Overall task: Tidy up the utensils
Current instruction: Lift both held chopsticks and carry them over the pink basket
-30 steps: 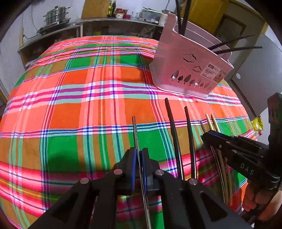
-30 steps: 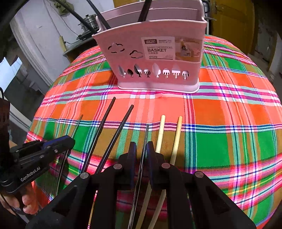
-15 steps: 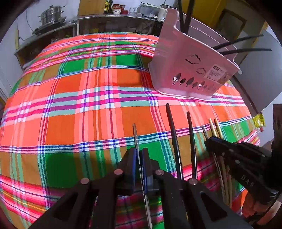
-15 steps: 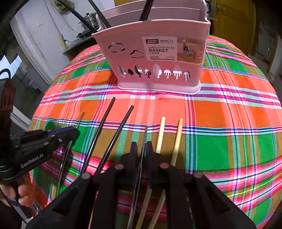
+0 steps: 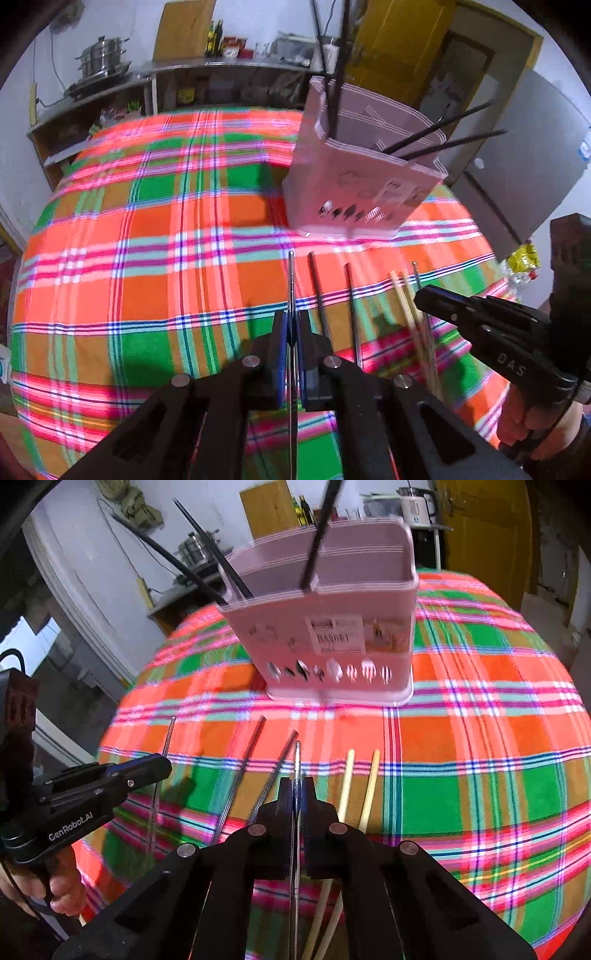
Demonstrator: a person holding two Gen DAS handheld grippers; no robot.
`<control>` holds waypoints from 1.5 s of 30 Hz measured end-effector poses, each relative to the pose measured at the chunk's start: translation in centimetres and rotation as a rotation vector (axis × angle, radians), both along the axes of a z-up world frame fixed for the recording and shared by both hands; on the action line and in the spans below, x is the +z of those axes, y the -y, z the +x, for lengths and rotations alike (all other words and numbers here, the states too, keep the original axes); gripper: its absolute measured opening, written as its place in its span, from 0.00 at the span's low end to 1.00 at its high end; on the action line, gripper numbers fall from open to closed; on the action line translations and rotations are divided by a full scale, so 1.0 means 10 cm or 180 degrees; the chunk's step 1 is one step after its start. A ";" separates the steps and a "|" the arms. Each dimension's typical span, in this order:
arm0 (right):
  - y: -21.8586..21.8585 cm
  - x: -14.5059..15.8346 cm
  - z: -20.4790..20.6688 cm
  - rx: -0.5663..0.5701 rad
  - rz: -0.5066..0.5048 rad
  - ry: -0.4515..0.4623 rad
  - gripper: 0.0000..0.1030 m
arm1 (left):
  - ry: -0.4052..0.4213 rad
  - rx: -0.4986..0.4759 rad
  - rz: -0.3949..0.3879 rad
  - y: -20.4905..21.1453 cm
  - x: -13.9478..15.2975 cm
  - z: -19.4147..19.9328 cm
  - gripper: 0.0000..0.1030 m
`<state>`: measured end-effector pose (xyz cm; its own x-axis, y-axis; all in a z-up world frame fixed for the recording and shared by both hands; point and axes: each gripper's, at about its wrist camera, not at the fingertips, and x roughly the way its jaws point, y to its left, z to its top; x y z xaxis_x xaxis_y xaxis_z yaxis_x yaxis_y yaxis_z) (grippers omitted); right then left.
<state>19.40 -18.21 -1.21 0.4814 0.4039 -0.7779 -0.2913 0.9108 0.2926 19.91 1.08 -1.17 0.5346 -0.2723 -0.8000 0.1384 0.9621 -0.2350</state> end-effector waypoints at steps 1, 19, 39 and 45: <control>0.01 0.07 -0.03 0.0005 0.0022 0.0042 0.04 | 0.0034 -0.0016 -0.0022 0.00 0.06 -0.03 0.04; 0.19 0.87 -0.35 -0.0020 0.0159 0.0579 0.04 | 0.0434 -0.0092 -0.0165 -0.01 0.81 -0.39 0.04; 0.24 1.03 -0.39 0.0010 0.0182 0.0702 0.04 | 0.0411 -0.0121 -0.0471 0.01 0.89 -0.28 0.04; 0.24 1.16 -0.27 0.0007 0.0181 0.0790 0.04 | 0.0591 -0.0093 -0.0600 -0.01 1.09 -0.10 0.04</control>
